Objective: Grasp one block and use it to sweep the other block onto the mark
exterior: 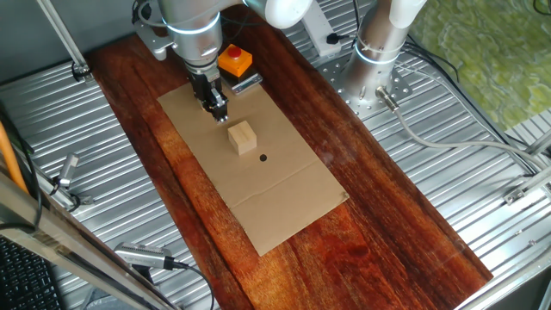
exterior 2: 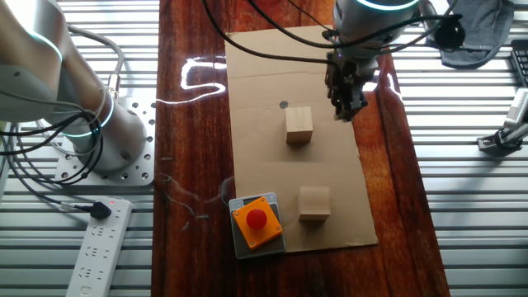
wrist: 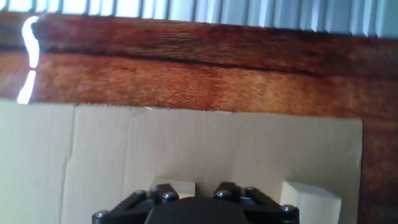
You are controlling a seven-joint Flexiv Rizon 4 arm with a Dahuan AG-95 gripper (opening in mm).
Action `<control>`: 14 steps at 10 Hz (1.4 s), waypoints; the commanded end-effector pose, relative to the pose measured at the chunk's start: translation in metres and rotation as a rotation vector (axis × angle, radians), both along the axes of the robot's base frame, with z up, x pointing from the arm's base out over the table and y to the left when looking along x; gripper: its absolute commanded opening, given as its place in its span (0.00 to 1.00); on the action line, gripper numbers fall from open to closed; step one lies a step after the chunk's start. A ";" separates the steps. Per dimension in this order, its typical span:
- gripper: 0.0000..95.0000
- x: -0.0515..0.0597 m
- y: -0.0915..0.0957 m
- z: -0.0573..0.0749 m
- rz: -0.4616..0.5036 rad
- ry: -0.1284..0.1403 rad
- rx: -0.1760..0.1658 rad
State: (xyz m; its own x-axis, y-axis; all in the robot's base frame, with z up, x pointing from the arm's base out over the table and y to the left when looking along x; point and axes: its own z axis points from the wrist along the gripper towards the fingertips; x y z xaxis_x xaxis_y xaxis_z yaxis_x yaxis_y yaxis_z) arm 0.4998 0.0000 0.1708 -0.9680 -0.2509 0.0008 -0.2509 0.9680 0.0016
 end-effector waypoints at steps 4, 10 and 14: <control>0.00 0.000 0.000 0.000 0.064 0.002 0.000; 0.00 0.000 0.000 0.000 0.033 0.004 0.016; 0.00 -0.004 -0.013 -0.002 -0.009 0.033 0.049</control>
State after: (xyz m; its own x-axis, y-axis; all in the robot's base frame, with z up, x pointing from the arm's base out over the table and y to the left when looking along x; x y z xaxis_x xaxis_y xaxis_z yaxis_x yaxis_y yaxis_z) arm 0.4969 -0.0130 0.1680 -0.9702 -0.2409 0.0266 -0.2394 0.9696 0.0498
